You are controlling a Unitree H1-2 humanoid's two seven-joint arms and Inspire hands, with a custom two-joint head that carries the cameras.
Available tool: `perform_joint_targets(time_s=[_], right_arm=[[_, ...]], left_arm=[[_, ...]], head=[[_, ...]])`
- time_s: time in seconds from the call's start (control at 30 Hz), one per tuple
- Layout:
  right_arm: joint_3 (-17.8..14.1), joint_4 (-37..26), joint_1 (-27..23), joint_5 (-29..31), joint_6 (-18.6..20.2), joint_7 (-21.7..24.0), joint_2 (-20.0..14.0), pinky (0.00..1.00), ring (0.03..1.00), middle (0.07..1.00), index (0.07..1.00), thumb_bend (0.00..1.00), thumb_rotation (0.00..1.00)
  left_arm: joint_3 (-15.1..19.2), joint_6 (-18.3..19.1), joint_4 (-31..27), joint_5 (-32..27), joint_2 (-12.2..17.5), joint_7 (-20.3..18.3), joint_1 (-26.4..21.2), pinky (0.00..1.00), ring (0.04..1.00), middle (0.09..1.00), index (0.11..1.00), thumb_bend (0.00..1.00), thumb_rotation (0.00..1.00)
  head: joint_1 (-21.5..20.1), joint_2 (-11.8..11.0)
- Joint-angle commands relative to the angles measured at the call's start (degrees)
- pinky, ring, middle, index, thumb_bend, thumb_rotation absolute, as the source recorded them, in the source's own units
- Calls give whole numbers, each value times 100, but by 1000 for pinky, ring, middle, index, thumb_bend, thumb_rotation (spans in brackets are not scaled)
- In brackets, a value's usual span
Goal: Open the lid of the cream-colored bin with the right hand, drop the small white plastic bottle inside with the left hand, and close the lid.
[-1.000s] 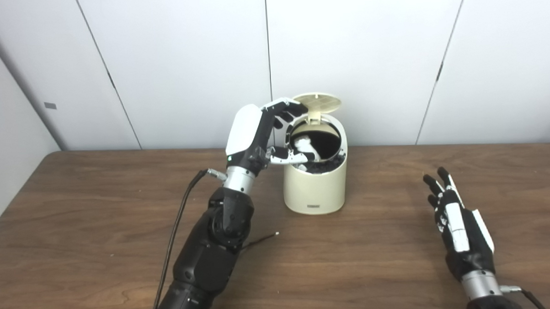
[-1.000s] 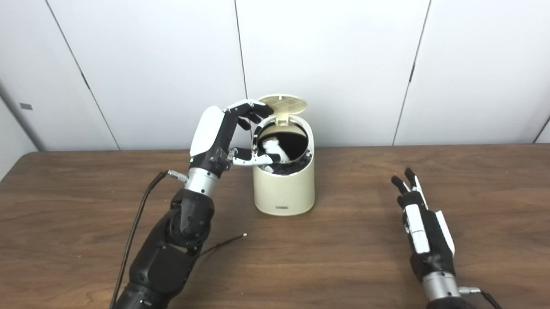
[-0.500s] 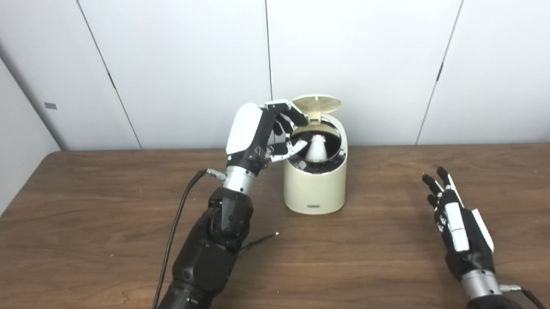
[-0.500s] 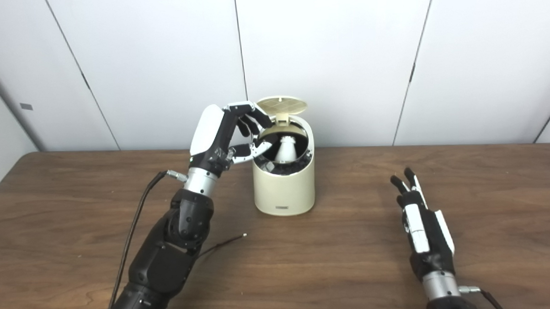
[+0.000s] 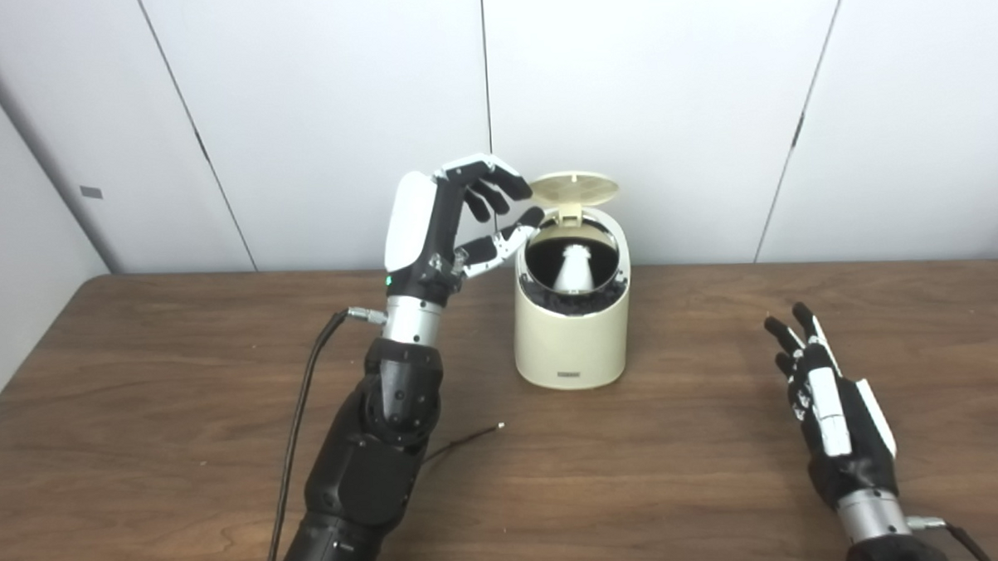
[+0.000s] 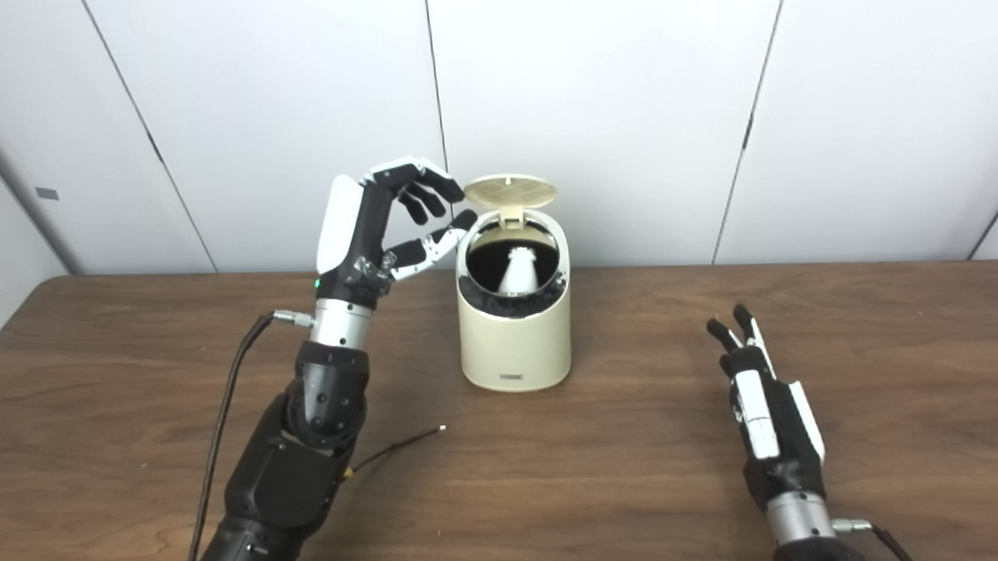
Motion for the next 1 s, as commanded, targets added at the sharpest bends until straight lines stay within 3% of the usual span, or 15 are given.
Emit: perform_joint_targets(time_s=[0.0,0.13,0.23,0.33,0.47,0.53,0.63,0.67,0.73,0.8,0.93,0.97], right_arm=[[25,186,101,66,-121,24,68,1000,1000,935,1000,670,930],[15,206,65,80,-130,-4,101,1000,1000,935,1000,669,932],[9,233,41,57,-239,-24,113,1000,1000,928,992,669,927],[10,182,33,112,-259,26,108,1000,997,923,982,692,919],[-5,145,28,129,-156,6,108,1000,999,925,975,678,914],[-17,150,16,145,-133,12,96,1000,1000,928,975,673,916],[-43,162,-25,181,-128,23,80,1000,993,925,975,671,913],[-51,165,-41,198,-131,31,73,1000,993,925,975,682,915],[-84,174,-73,310,-141,66,79,1000,997,928,975,684,920],[-129,182,-109,473,-151,109,98,1000,999,930,971,658,926],[-158,159,-169,622,-138,152,83,1000,1000,933,970,652,941],[-165,157,-188,649,-135,157,76,1000,1000,933,971,661,938]], left_arm=[[138,48,-500,-167,91,-52,-111,326,428,498,469,475,0],[377,459,-922,-227,291,-273,68,326,433,505,472,475,0],[627,687,-948,-538,413,-411,243,324,435,509,469,475,0],[884,1172,-953,-838,411,-513,523,321,434,504,482,475,0],[934,1721,-1019,-999,422,-729,852,359,444,493,496,479,0],[938,1916,-1023,-1182,433,-891,965,439,440,489,502,498,0],[945,2215,-1037,-1553,443,-1218,1128,447,421,509,524,498,0],[930,2312,-1068,-1641,451,-1331,1176,498,524,597,508,499,43],[901,2464,-1139,-1828,475,-1556,1270,552,599,663,501,498,69],[864,2573,-1209,-1980,503,-1754,1372,673,717,764,751,543,261],[813,2735,-1347,-2201,474,-1977,1574,794,829,864,873,502,397],[803,2740,-1364,-2263,462,-2019,1619,816,861,897,908,464,494]], head=[[11,9],[11,10],[-4,6],[-20,2],[-29,-24],[-40,-19],[-51,-28],[-56,-36],[-62,-44],[-85,-51],[-106,-56],[-113,-53]])
